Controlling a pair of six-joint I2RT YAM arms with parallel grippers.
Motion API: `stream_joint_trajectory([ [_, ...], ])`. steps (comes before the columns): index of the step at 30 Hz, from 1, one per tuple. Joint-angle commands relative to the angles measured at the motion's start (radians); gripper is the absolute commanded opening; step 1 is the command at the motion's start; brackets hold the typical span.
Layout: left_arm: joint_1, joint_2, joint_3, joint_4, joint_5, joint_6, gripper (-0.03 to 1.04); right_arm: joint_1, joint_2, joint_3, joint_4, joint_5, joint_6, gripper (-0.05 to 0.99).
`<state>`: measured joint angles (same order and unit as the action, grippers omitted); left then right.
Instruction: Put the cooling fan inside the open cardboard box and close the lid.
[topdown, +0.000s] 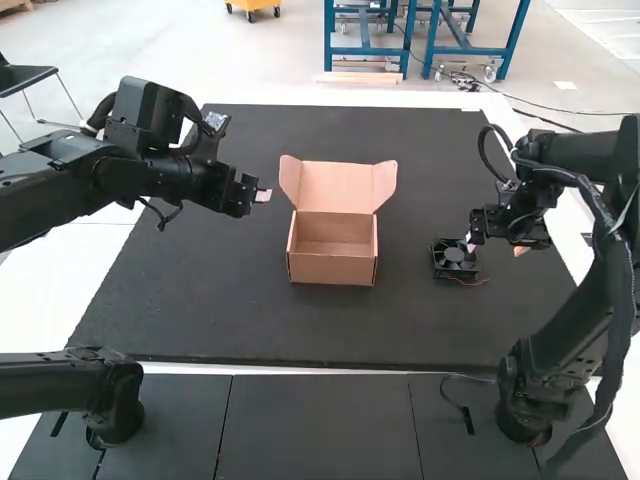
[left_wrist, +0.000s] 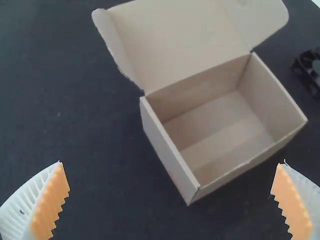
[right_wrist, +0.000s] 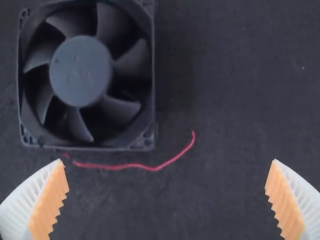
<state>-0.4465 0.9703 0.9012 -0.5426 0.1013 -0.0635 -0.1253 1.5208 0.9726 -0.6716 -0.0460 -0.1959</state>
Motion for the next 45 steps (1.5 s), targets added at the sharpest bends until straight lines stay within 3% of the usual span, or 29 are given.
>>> stream_joint_trajectory([
  [1,-0.006,-0.004,0.047,0.004,-0.008,0.014,0.96,0.012,0.026,0.043,0.023,-0.009,0.041,0.89],
  [8,-0.006,-0.004,0.056,0.000,-0.008,0.014,0.96,0.012,0.088,0.066,0.073,0.018,0.081,0.89],
  [20,-0.008,-0.002,0.058,0.007,-0.008,0.016,0.96,0.013,0.176,0.078,0.084,0.071,0.079,0.89],
  [45,-0.006,-0.002,0.059,0.023,-0.008,0.017,0.96,0.012,0.280,0.113,0.095,0.103,0.076,0.89],
])
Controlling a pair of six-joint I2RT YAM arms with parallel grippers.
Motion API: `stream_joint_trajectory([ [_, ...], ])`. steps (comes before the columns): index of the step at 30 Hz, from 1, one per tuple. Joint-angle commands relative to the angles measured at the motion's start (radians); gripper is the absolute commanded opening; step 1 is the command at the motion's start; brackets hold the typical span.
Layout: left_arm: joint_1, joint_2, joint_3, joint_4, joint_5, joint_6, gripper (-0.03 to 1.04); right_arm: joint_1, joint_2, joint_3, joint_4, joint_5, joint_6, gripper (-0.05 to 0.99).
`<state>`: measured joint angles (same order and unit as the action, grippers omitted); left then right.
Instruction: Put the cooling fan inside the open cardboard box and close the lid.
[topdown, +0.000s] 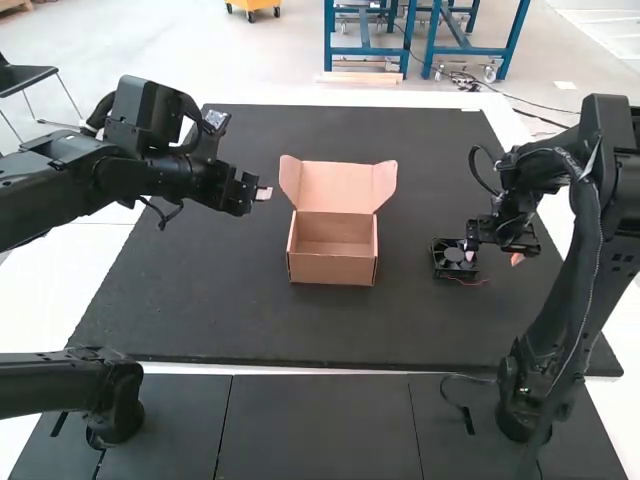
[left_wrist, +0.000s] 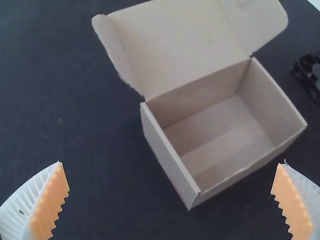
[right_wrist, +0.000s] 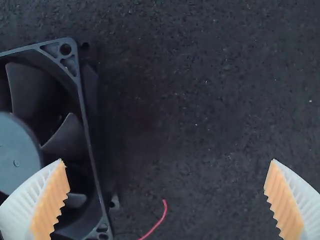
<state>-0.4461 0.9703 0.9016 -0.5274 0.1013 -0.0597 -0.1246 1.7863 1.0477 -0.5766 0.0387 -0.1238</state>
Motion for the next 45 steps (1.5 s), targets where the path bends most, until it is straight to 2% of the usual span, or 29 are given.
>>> stream_joint_trajectory([
  [1,-0.008,-0.002,0.059,0.007,-0.008,0.014,0.96,0.011,0.018,0.038,0.000,0.018,0.004,0.89],
  [12,-0.008,0.001,0.062,0.018,-0.008,0.014,0.96,0.013,0.051,0.069,0.000,0.024,0.001,0.89],
  [14,-0.006,0.004,0.068,0.018,-0.008,0.015,0.96,0.013,0.061,0.072,-0.003,0.023,0.000,0.85],
  [18,-0.008,0.013,0.077,0.020,-0.008,0.018,0.96,0.013,0.065,0.075,-0.008,0.017,-0.002,0.68],
  [19,-0.008,0.015,0.077,0.020,-0.008,0.018,0.96,0.013,0.065,0.074,-0.006,0.015,0.003,0.67],
  [38,-0.006,0.016,0.062,0.009,-0.008,0.029,0.96,0.028,0.082,0.078,-0.063,-0.043,-0.013,0.67],
  [42,-0.006,0.015,0.060,0.006,-0.008,0.029,0.96,0.029,0.082,0.077,-0.069,-0.080,-0.008,0.49],
  [45,-0.006,0.013,0.060,0.001,-0.008,0.029,0.96,0.029,0.082,0.077,-0.069,-0.109,-0.007,0.27],
])
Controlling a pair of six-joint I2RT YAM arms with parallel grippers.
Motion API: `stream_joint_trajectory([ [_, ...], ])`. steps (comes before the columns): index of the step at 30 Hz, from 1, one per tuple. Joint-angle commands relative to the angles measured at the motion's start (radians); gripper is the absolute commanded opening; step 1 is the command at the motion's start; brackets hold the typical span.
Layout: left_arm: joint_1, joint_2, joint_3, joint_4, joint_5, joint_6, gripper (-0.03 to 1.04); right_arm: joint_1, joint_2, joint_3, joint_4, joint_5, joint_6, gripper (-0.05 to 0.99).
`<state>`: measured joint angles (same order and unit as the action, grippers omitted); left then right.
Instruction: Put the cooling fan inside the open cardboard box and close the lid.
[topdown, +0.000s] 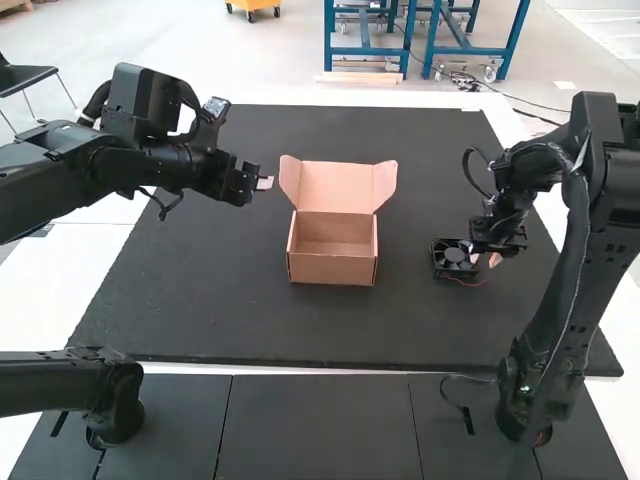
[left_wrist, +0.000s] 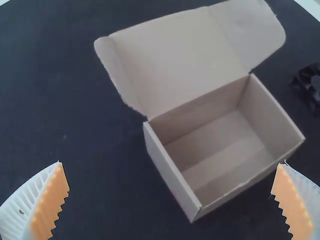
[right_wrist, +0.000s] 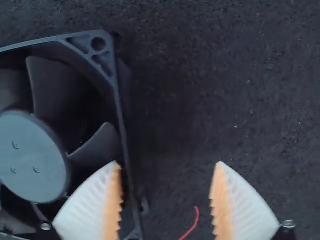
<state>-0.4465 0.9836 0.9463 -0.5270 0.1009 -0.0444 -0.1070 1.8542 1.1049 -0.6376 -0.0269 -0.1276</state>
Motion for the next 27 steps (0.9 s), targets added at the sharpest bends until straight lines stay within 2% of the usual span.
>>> stream_joint_trajectory([
  [1,-0.008,-0.002,0.016,0.001,-0.007,0.014,0.96,0.012,0.016,0.018,-0.008,-0.051,-0.003,0.20],
  [4,-0.006,-0.002,0.009,-0.004,-0.007,0.014,0.96,0.012,0.016,0.018,-0.008,-0.065,-0.004,-0.02],
  [11,-0.006,-0.014,-0.027,-0.004,-0.007,0.014,0.96,0.012,0.011,0.019,-0.014,-0.068,0.028,-0.02],
  [27,-0.006,-0.019,-0.109,0.022,-0.015,0.020,0.96,0.012,-0.191,0.021,-0.157,-0.150,0.029,-0.02],
])
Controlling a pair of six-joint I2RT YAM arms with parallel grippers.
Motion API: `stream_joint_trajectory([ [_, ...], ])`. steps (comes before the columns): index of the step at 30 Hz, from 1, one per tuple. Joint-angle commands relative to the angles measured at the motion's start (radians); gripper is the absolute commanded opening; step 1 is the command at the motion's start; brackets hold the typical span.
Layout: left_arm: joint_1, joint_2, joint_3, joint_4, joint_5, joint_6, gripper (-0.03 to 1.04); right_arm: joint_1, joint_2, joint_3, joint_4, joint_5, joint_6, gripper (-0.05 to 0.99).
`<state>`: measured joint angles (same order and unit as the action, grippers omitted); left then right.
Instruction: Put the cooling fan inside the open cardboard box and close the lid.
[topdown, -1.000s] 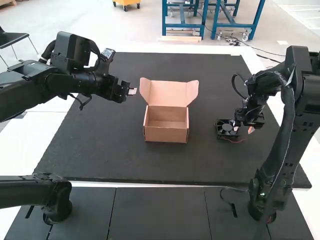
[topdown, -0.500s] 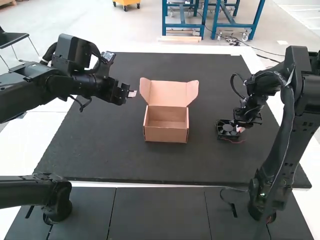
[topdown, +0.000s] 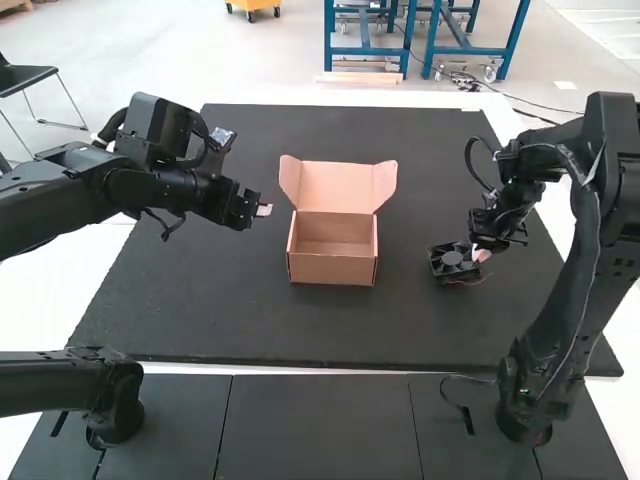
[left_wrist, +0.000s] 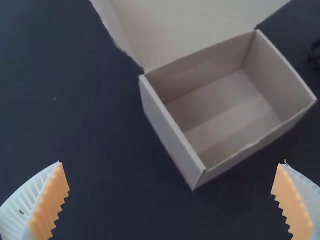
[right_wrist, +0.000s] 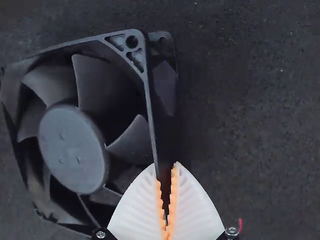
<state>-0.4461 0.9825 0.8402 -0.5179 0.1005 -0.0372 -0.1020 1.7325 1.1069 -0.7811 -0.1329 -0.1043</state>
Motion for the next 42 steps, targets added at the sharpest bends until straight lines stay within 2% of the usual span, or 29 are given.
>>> stream_joint_trajectory([
  [1,-0.006,-0.016,-0.004,0.016,-0.018,0.013,0.96,0.007,-0.087,0.018,-0.021,-0.043,0.008,-0.02],
  [9,0.007,-0.018,-0.010,0.015,-0.031,0.014,0.96,0.007,-0.223,-0.004,-0.089,-0.085,0.028,-0.02],
  [19,0.113,-0.028,-0.013,0.004,-0.033,0.034,0.96,0.061,-0.419,-0.061,-0.159,-0.145,0.089,-0.02],
  [25,0.138,-0.045,-0.033,0.001,-0.033,0.046,0.96,0.193,-0.538,-0.110,-0.156,-0.201,0.203,-0.02],
  [34,0.138,-0.067,-0.058,0.002,-0.033,0.046,0.96,0.490,-0.603,-0.136,-0.083,-0.232,0.437,-0.02],
  [42,0.138,-0.074,-0.072,0.015,-0.033,0.045,0.96,0.594,-0.596,-0.144,-0.009,-0.234,0.509,-0.02],
])
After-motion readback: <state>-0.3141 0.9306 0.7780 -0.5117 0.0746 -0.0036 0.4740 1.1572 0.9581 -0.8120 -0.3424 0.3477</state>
